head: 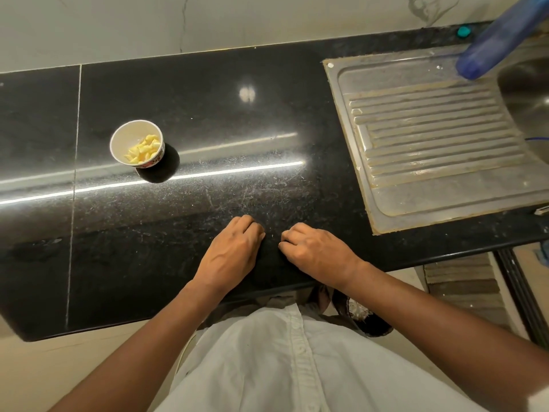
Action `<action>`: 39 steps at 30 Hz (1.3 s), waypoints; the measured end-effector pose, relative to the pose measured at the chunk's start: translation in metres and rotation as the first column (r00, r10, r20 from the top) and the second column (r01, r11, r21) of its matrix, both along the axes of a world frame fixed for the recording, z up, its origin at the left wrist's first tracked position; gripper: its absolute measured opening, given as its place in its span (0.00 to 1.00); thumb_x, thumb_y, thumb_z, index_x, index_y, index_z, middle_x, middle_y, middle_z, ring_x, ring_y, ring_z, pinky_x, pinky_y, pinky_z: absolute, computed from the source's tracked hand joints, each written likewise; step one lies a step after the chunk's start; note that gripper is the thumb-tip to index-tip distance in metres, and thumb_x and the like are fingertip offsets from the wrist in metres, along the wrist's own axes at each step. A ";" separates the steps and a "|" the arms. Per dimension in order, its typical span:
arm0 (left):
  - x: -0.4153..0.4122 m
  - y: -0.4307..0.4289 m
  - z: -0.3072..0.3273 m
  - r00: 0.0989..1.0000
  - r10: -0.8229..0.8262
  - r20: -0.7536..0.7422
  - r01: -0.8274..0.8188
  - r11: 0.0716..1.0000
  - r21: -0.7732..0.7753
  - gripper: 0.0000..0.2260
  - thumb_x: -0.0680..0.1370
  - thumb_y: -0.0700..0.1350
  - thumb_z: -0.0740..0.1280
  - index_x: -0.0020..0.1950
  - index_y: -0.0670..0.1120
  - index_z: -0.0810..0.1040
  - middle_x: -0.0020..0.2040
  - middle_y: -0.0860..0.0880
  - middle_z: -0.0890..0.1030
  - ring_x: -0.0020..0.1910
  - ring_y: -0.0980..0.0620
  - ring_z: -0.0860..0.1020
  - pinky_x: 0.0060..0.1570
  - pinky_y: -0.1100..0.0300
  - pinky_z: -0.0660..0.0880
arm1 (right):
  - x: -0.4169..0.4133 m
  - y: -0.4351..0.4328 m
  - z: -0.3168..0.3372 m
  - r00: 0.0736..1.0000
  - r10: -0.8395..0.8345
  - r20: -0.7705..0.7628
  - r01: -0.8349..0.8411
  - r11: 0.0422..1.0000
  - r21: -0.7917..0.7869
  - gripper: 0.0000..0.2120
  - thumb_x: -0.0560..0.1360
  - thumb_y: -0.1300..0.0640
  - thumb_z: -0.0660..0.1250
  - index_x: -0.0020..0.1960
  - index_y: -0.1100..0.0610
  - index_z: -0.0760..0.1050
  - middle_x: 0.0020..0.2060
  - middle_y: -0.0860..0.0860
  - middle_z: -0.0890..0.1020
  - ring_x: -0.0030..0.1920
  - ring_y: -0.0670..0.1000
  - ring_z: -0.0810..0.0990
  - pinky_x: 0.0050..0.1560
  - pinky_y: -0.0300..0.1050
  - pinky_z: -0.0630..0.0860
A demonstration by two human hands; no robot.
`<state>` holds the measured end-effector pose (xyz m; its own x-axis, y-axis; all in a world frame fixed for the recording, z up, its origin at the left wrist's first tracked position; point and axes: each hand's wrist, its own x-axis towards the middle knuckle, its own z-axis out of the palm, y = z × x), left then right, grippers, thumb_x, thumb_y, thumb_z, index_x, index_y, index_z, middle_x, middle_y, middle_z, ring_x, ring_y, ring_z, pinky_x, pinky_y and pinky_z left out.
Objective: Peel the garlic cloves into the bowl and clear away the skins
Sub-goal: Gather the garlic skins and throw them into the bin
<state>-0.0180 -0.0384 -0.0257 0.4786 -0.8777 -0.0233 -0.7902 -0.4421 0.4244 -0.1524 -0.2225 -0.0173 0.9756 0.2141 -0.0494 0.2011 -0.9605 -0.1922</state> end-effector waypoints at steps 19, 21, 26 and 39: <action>-0.012 -0.022 0.021 0.968 -0.111 -0.224 0.122 0.992 0.036 0.10 0.83 0.47 0.70 0.61 0.49 0.87 0.53 0.54 0.79 0.44 0.56 0.79 0.47 0.63 0.79 | -0.058 0.005 0.030 0.305 -0.316 -0.898 0.262 -0.879 0.399 0.06 0.76 0.71 0.73 0.50 0.63 0.86 0.45 0.58 0.89 0.45 0.49 0.89 0.46 0.37 0.84; -0.013 -0.023 0.021 0.974 -0.139 -0.177 0.150 0.988 0.047 0.10 0.83 0.47 0.70 0.61 0.48 0.87 0.53 0.53 0.80 0.45 0.54 0.80 0.46 0.62 0.78 | -0.065 0.008 0.029 0.307 -0.312 -0.899 0.245 -0.887 0.392 0.07 0.77 0.71 0.72 0.51 0.64 0.86 0.45 0.57 0.89 0.45 0.49 0.89 0.45 0.37 0.84; -0.018 -0.027 0.018 0.984 -0.169 -0.054 0.174 0.979 0.102 0.09 0.84 0.46 0.66 0.58 0.44 0.83 0.51 0.49 0.78 0.47 0.50 0.76 0.47 0.56 0.79 | -0.068 0.015 0.030 0.325 -0.287 -0.901 0.246 -0.894 0.374 0.07 0.77 0.71 0.72 0.51 0.64 0.86 0.45 0.57 0.89 0.45 0.49 0.89 0.45 0.37 0.84; -0.025 -0.036 0.014 0.955 -0.284 -0.089 0.289 0.956 0.048 0.08 0.84 0.45 0.67 0.57 0.44 0.84 0.50 0.49 0.78 0.47 0.49 0.77 0.45 0.55 0.78 | -0.064 0.018 0.035 0.339 -0.272 -0.901 0.212 -0.911 0.354 0.07 0.77 0.71 0.73 0.53 0.64 0.85 0.45 0.57 0.89 0.45 0.49 0.89 0.47 0.38 0.85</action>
